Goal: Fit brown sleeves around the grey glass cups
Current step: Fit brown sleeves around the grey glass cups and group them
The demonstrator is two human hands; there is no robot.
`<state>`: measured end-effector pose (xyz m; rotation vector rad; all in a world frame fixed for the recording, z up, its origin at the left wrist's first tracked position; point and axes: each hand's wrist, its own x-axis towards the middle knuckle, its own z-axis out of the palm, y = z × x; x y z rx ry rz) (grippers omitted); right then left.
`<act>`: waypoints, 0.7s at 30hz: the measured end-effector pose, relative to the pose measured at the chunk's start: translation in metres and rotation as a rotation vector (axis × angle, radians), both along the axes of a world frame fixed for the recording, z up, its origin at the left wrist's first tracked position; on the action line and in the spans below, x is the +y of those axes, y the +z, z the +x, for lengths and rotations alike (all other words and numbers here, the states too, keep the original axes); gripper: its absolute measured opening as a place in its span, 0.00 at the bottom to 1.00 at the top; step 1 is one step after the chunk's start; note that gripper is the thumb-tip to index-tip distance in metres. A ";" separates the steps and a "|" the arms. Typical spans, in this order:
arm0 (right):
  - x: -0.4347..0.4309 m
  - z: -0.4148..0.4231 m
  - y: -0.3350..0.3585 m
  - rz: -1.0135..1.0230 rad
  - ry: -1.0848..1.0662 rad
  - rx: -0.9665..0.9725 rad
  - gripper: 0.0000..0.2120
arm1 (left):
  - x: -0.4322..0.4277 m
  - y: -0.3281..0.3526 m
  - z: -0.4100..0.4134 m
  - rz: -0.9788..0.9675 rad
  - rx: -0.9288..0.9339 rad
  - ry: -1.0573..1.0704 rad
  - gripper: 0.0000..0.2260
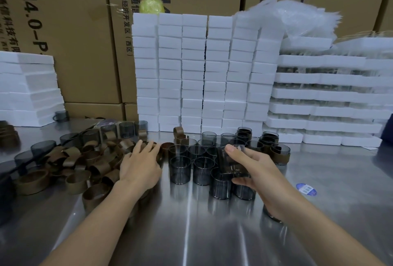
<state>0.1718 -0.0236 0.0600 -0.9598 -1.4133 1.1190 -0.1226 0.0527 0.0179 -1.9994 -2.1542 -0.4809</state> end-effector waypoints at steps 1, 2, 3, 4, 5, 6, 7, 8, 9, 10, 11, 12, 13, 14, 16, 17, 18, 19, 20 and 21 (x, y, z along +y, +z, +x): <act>-0.001 0.000 0.000 0.007 0.003 -0.010 0.27 | 0.001 -0.001 -0.001 0.022 -0.003 0.003 0.27; -0.001 0.000 -0.001 0.013 0.007 -0.018 0.26 | 0.001 -0.001 -0.001 0.055 -0.009 0.008 0.26; -0.001 -0.001 -0.001 0.015 0.013 -0.023 0.24 | 0.001 -0.001 -0.001 0.084 -0.009 0.017 0.25; -0.002 -0.001 -0.001 0.012 0.020 -0.026 0.21 | 0.001 -0.001 0.000 0.100 -0.007 0.028 0.25; -0.002 -0.001 -0.001 0.005 0.027 -0.025 0.19 | 0.000 -0.001 -0.001 0.098 -0.006 0.043 0.25; -0.002 -0.001 0.000 0.001 0.033 -0.025 0.18 | 0.000 -0.001 -0.001 0.077 0.003 0.058 0.26; -0.002 -0.001 0.000 0.001 0.035 -0.027 0.17 | 0.000 -0.001 -0.001 0.047 0.017 0.068 0.26; -0.002 -0.002 -0.001 0.000 0.034 -0.031 0.17 | 0.000 0.000 -0.001 0.024 0.029 0.072 0.25; -0.002 -0.002 0.000 -0.001 0.033 -0.035 0.17 | 0.000 0.001 -0.001 0.021 0.035 0.069 0.24; -0.002 -0.002 0.000 -0.004 0.033 -0.038 0.16 | -0.001 0.002 0.000 0.040 0.034 0.061 0.22; -0.002 -0.002 0.000 -0.006 0.032 -0.042 0.16 | -0.002 0.004 0.001 0.083 0.033 0.052 0.19; -0.002 -0.002 0.000 -0.006 0.030 -0.047 0.16 | -0.002 0.005 0.001 0.143 0.034 0.046 0.17; -0.002 -0.002 0.001 -0.002 0.025 -0.049 0.17 | -0.004 0.006 0.002 0.208 0.029 0.045 0.15; -0.002 -0.003 0.001 0.003 0.017 -0.049 0.17 | -0.006 0.008 0.003 0.271 0.007 0.042 0.13; -0.003 -0.003 0.001 0.023 -0.014 -0.051 0.17 | -0.009 0.013 0.005 0.362 -0.127 0.016 0.09; -0.004 -0.003 0.002 0.034 -0.037 -0.057 0.18 | -0.011 0.018 0.007 0.382 -0.236 0.004 0.08; -0.003 -0.002 0.002 0.044 -0.060 -0.060 0.18 | -0.014 0.023 0.010 0.391 -0.353 -0.006 0.07; -0.002 -0.001 0.001 0.055 -0.083 -0.059 0.19 | -0.016 0.028 0.014 0.392 -0.463 -0.023 0.07; 0.000 0.000 0.001 0.065 -0.107 -0.051 0.21 | -0.017 0.032 0.017 0.390 -0.561 -0.046 0.07; 0.002 0.002 0.000 0.072 -0.135 -0.032 0.23 | -0.018 0.037 0.021 0.383 -0.660 -0.077 0.08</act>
